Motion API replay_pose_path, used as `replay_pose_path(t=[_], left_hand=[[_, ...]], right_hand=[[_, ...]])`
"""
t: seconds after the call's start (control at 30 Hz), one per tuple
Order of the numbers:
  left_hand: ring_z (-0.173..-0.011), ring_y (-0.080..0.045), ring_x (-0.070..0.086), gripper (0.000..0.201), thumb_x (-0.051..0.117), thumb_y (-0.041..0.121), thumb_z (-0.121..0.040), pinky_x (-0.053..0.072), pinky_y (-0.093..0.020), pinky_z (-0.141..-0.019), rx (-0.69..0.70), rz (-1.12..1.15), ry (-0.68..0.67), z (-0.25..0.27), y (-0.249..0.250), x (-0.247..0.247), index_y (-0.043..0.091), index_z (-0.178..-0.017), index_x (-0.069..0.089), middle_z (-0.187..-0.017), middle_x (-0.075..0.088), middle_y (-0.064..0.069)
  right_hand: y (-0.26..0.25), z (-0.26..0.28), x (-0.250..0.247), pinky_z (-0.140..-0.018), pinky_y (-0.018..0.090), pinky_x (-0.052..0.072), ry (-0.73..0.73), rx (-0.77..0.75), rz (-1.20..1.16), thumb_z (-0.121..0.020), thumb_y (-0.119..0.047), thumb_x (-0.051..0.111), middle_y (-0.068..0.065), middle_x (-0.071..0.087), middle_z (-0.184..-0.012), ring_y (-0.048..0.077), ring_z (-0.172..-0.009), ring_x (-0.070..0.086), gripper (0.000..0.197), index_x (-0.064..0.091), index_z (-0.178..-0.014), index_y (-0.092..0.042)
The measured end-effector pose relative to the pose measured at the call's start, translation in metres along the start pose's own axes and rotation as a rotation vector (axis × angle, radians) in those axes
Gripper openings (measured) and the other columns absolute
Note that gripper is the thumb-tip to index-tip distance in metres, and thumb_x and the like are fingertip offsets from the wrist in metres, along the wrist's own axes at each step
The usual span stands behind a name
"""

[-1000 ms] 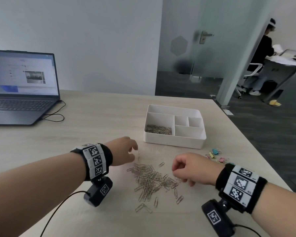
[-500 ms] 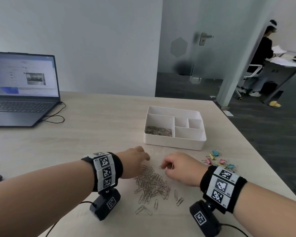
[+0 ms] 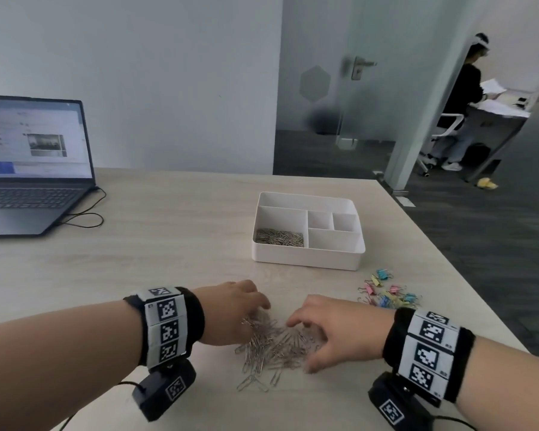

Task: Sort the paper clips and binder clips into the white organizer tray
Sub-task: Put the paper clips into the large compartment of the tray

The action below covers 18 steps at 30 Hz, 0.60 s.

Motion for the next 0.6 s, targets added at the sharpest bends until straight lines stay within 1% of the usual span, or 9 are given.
replay_pose_path(t=[0.03,0.1,0.13,0.2,0.27,0.33,0.43,0.53,0.6], left_hand=[[-0.126,-0.019,0.050,0.070,0.055,0.061,-0.082,0.046,-0.041,-0.102,-0.053,-0.015,0.001,0.002,-0.006,-0.001,0.037,-0.146,0.037,-0.140,0.041,0.007],[-0.123,-0.020,0.051,0.102,0.056,0.086,-0.062,0.049,-0.041,-0.098,-0.164,-0.082,-0.057,0.007,-0.018,-0.001,0.038,-0.148,0.030,-0.138,0.039,0.007],[-0.120,-0.021,0.052,0.113,0.055,0.093,-0.051,0.050,-0.042,-0.096,-0.195,-0.115,-0.086,0.009,-0.021,0.001,0.038,-0.147,0.029,-0.135,0.039,0.007],[-0.113,-0.021,0.055,0.120,0.058,0.096,-0.042,0.052,-0.043,-0.094,-0.202,-0.127,-0.121,0.010,-0.019,0.004,0.037,-0.143,0.033,-0.130,0.041,0.007],[-0.106,-0.019,0.058,0.111,0.065,0.090,-0.047,0.053,-0.042,-0.093,-0.178,-0.076,-0.146,0.009,-0.009,0.009,0.037,-0.141,0.036,-0.127,0.041,0.007],[-0.104,-0.015,0.058,0.098,0.071,0.077,-0.058,0.053,-0.039,-0.094,-0.153,0.026,-0.141,0.007,0.000,0.010,0.039,-0.142,0.038,-0.129,0.042,0.009],[-0.094,-0.006,0.057,0.074,0.071,0.054,-0.076,0.052,-0.031,-0.093,-0.153,0.140,-0.056,0.006,-0.005,-0.004,0.038,-0.142,0.042,-0.126,0.048,0.013],[-0.093,-0.005,0.056,0.057,0.066,0.040,-0.085,0.050,-0.024,-0.083,-0.221,0.096,0.017,0.012,-0.030,-0.023,0.037,-0.139,0.048,-0.124,0.050,0.013],[-0.094,-0.008,0.054,0.059,0.067,0.040,-0.085,0.048,-0.024,-0.080,-0.299,0.022,-0.019,0.017,-0.049,-0.024,0.035,-0.140,0.047,-0.129,0.049,0.011]], right_hand=[[0.005,0.003,0.000,-0.073,0.018,0.039,-0.020,0.031,0.016,-0.076,-0.055,0.079,-0.014,0.047,-0.115,0.003,-0.090,0.050,0.077,0.044,-0.143,-0.039],[0.010,0.005,0.002,-0.064,0.020,0.036,-0.042,0.076,0.062,-0.073,-0.051,0.083,-0.010,0.051,-0.106,0.006,-0.082,0.050,0.076,0.046,-0.138,-0.039],[0.011,0.004,0.004,-0.060,0.021,0.034,-0.038,0.095,0.071,-0.073,-0.048,0.084,-0.009,0.053,-0.102,0.005,-0.078,0.048,0.072,0.047,-0.135,-0.037],[0.012,-0.001,0.009,-0.058,0.024,0.036,-0.022,0.130,0.041,-0.075,-0.044,0.083,-0.007,0.058,-0.096,0.009,-0.076,0.052,0.061,0.051,-0.127,-0.035],[0.010,-0.007,0.011,-0.058,0.026,0.042,0.003,0.145,-0.023,-0.077,-0.041,0.080,-0.004,0.066,-0.095,0.013,-0.076,0.060,0.049,0.055,-0.118,-0.034],[0.007,-0.011,0.011,-0.056,0.023,0.043,0.025,0.146,-0.086,-0.080,-0.034,0.078,-0.004,0.069,-0.094,0.010,-0.069,0.059,0.041,0.059,-0.116,-0.031],[0.003,-0.012,0.009,-0.057,0.023,0.048,0.036,0.130,-0.166,-0.082,-0.027,0.076,-0.005,0.068,-0.090,0.017,-0.071,0.067,0.036,0.061,-0.115,-0.028],[0.008,-0.005,0.003,-0.056,0.028,0.052,0.046,0.159,-0.230,-0.079,-0.035,0.080,-0.005,0.065,-0.091,0.017,-0.061,0.065,0.044,0.058,-0.118,-0.030],[0.014,0.000,-0.001,-0.050,0.024,0.047,0.034,0.200,-0.197,-0.075,-0.044,0.083,-0.007,0.059,-0.096,0.012,-0.057,0.060,0.061,0.052,-0.126,-0.032]])
Point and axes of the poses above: each hand's wrist, its own z-axis away from the middle knuckle, its own x-axis out of the palm, y = z × x, the point moved 8 cm from there along -z, towards the middle knuckle
